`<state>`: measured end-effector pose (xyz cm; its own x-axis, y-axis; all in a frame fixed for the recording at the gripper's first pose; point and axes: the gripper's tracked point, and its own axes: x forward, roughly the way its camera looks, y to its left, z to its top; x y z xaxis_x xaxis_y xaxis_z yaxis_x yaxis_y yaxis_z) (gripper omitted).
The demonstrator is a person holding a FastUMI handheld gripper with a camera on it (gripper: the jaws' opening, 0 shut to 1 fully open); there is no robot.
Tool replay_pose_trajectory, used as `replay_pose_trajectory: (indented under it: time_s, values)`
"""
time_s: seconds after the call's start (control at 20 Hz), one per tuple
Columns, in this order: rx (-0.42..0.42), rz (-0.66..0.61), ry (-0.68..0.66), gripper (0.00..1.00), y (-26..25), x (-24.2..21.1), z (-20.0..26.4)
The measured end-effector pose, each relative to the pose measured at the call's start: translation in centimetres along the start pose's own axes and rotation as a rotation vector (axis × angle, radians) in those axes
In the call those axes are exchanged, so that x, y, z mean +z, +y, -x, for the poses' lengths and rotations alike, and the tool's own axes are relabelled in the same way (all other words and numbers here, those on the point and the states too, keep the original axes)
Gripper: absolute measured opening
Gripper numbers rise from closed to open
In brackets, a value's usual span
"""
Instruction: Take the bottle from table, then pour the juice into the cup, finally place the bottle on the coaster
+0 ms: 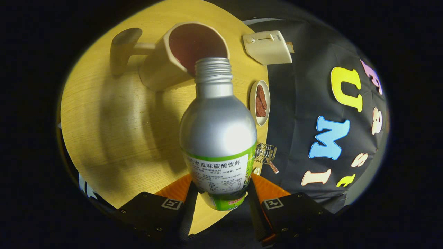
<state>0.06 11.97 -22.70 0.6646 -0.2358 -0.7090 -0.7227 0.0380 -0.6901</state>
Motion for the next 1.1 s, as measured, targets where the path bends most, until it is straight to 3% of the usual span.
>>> replay_pose_trajectory:
  time_s: [1.1]
  values:
    - [-0.03,0.14,0.059,0.7,-3.0,-0.2,0.3]
